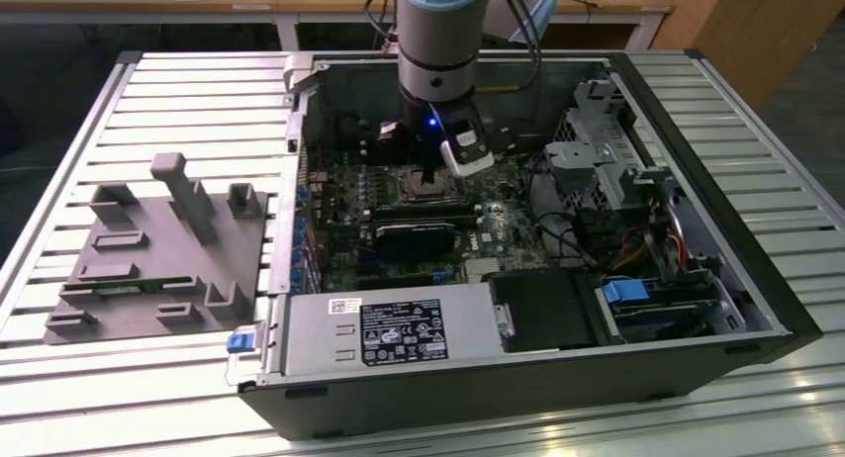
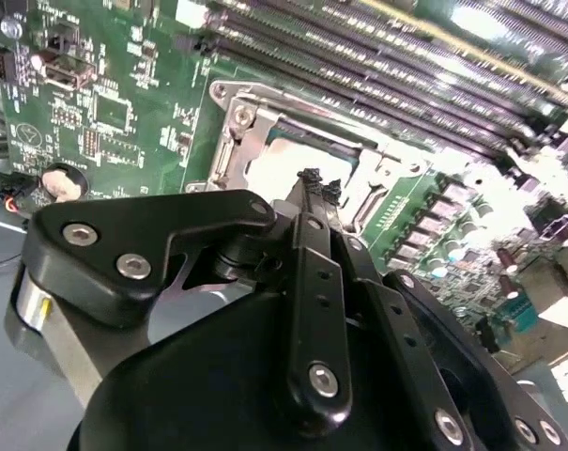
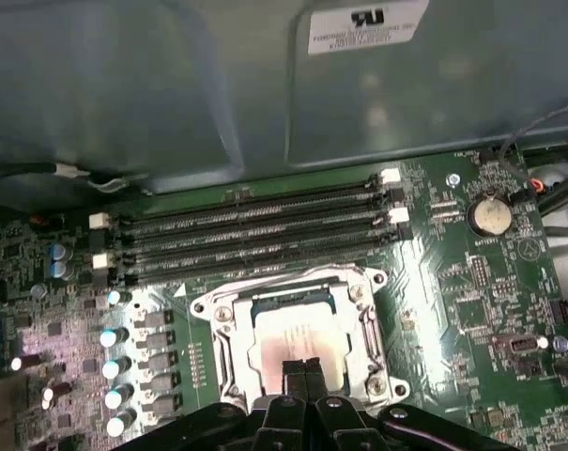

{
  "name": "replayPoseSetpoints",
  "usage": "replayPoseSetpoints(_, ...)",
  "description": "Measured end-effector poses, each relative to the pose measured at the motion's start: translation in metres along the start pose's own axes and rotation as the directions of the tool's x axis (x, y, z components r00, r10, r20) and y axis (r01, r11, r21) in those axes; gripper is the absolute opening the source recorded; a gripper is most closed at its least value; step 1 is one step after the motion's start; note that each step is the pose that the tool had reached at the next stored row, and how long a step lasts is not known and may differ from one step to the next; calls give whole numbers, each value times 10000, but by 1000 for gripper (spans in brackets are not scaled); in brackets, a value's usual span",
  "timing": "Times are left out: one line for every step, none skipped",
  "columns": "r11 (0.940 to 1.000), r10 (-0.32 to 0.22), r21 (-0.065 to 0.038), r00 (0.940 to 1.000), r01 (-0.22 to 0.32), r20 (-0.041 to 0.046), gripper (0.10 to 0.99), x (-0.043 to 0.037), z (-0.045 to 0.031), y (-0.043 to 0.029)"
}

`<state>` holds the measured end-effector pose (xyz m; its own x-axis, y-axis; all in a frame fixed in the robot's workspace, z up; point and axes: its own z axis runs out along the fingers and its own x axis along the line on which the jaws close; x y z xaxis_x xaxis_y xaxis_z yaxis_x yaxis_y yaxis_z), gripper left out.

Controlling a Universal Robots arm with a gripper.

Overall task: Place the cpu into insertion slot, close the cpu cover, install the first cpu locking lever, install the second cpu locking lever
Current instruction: 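Install the second cpu locking lever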

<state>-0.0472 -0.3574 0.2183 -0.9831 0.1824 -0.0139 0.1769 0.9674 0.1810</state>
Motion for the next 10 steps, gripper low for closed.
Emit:
replayPoseSetpoints(10000,-2,37,10000,2,7,102,-1,5,24)
replayPoseSetpoints(10000,-4,76,10000,4,14,102,-2,9,48)
replayPoseSetpoints(9999,-5,110,10000,5,20,102,-3,13,66)
replayPoseSetpoints(9999,-7,141,10000,7,26,102,-3,14,75)
replayPoseSetpoints(9999,-8,159,10000,8,28,102,-4,11,77)
replayPoseSetpoints(9999,-10,172,10000,9,29,102,-4,0,78)
replayPoseSetpoints(9998,-10,174,10000,10,31,102,-4,-16,82)
replayPoseSetpoints(9998,-10,178,10000,9,32,102,-4,-41,87)
replayPoseSetpoints(9998,-9,182,10000,8,32,102,-4,-72,92)
replayPoseSetpoints(9998,-10,185,10000,9,34,102,-5,-107,99)
